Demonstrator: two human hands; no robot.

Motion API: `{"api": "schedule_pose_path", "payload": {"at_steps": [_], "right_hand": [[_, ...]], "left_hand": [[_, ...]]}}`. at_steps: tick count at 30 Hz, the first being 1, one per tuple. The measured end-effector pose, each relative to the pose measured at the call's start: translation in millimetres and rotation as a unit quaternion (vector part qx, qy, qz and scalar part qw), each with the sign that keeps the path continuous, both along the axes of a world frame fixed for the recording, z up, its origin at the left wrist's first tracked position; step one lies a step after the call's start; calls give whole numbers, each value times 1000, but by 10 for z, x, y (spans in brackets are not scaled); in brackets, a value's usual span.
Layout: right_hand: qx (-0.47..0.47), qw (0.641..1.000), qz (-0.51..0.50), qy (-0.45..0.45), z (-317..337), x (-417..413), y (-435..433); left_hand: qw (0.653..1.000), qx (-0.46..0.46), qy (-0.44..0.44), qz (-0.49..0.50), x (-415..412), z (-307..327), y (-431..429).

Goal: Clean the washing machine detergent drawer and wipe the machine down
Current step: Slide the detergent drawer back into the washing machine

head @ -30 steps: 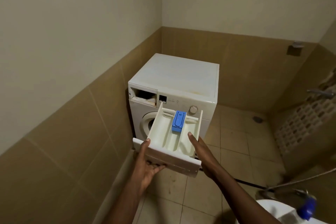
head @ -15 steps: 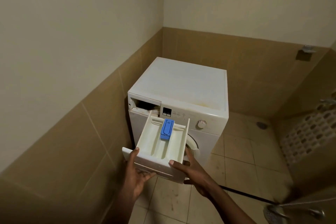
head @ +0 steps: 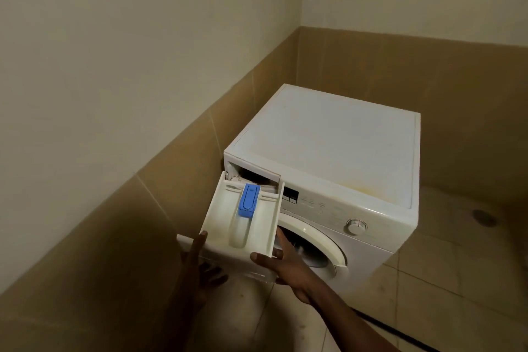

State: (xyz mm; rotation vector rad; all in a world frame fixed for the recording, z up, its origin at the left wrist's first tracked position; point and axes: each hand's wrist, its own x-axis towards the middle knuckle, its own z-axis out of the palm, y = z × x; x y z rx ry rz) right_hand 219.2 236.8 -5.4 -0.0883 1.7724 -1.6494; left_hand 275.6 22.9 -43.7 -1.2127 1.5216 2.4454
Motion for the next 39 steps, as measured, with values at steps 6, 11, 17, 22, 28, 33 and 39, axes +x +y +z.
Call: {"api": "schedule_pose_path", "payload": {"at_steps": [6, 11, 17, 22, 28, 33, 39], "right_hand": [[-3, 1000, 16, -7, -166, -222, -170], [18, 1000, 8, -23, -290, -338, -326], [31, 999, -6, -38, -413, -438, -543], [45, 997, -29, -50, -499, -542, -761], [53, 995, -63, -61, -613, -610, -884], [68, 992, -73, -72, -716, -627, -998], [64, 992, -87, -68, -807, -728, -1064]], "left_hand": [[999, -37, 18, 4, -131, -150, -170], [999, 37, 5, 14, -299, -311, -361], [998, 52, 42, 13, -434, -495, -507], [995, 96, 26, 14, -649, -650, -742], [993, 115, -7, 15, -897, -823, -910], [992, 124, -20, 5, -971, -914, -1038], [991, 135, -12, -11, -1113, -998, -1129]]}}
